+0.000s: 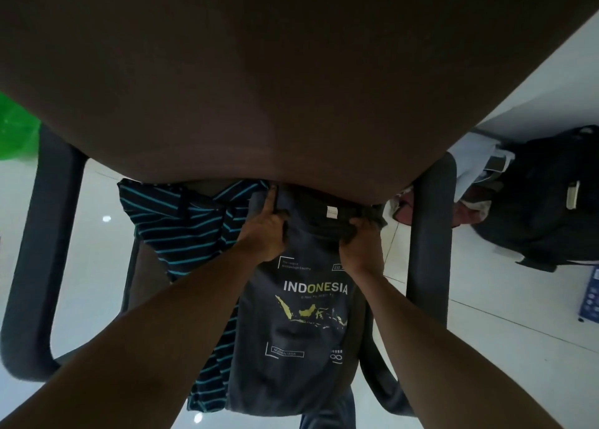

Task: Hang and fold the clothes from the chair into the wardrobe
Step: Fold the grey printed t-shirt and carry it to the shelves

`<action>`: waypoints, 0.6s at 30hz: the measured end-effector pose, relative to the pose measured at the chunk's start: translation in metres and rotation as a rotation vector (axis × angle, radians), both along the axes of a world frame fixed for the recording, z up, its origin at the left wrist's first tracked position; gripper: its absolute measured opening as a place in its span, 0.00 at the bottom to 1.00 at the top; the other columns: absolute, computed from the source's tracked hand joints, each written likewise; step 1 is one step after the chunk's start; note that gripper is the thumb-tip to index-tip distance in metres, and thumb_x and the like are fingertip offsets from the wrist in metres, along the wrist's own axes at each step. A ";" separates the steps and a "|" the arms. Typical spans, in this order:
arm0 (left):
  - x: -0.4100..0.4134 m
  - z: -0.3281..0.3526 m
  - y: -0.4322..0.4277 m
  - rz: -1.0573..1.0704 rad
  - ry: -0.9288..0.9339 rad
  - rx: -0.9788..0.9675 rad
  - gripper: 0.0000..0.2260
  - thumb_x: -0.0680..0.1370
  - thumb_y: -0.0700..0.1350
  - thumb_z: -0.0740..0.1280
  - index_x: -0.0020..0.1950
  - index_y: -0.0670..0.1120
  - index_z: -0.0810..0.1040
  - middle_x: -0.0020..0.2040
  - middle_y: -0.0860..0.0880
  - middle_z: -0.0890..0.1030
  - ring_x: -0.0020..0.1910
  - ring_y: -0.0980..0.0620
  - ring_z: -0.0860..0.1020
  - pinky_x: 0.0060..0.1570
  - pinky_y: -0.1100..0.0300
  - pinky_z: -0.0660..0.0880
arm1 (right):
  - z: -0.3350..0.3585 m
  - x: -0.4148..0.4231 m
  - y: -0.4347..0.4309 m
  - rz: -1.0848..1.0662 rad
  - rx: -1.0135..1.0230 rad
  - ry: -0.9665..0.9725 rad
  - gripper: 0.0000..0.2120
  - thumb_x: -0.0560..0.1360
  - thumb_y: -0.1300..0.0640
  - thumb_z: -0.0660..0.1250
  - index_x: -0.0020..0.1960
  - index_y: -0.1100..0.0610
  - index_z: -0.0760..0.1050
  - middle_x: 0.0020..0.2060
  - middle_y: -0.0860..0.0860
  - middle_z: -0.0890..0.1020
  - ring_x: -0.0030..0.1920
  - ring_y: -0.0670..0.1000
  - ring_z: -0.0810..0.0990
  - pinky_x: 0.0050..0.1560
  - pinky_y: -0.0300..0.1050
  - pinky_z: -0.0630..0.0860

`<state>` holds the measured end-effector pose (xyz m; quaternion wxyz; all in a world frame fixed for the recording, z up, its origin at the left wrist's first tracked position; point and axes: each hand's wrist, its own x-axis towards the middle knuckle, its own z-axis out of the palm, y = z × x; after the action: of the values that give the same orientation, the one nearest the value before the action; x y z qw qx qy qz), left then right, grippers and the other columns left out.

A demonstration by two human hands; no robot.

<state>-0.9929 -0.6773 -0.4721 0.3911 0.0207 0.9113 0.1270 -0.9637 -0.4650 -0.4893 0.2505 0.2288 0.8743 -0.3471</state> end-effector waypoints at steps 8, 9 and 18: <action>0.008 -0.004 -0.021 0.032 0.034 0.094 0.19 0.78 0.45 0.67 0.69 0.47 0.74 0.76 0.49 0.63 0.73 0.49 0.64 0.68 0.56 0.68 | 0.003 -0.007 0.004 -0.128 0.029 -0.132 0.27 0.76 0.66 0.60 0.73 0.54 0.65 0.63 0.58 0.79 0.61 0.62 0.78 0.56 0.50 0.73; 0.012 -0.003 -0.023 0.029 0.058 0.112 0.19 0.78 0.45 0.67 0.69 0.46 0.75 0.75 0.49 0.65 0.72 0.50 0.66 0.68 0.58 0.68 | 0.003 -0.007 0.004 -0.119 0.052 -0.130 0.24 0.76 0.66 0.61 0.71 0.54 0.69 0.64 0.58 0.78 0.61 0.62 0.78 0.58 0.51 0.74; 0.055 0.022 -0.045 0.156 0.333 0.293 0.10 0.80 0.41 0.64 0.57 0.48 0.84 0.66 0.50 0.74 0.56 0.49 0.80 0.60 0.52 0.76 | 0.016 0.004 0.004 0.441 0.377 -0.085 0.12 0.77 0.64 0.62 0.47 0.50 0.80 0.77 0.50 0.59 0.79 0.60 0.48 0.71 0.75 0.42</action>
<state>-0.9381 -0.7225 -0.4501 0.2172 0.0273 0.9340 0.2825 -0.9593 -0.4615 -0.4729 0.3093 0.0898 0.9408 -0.1058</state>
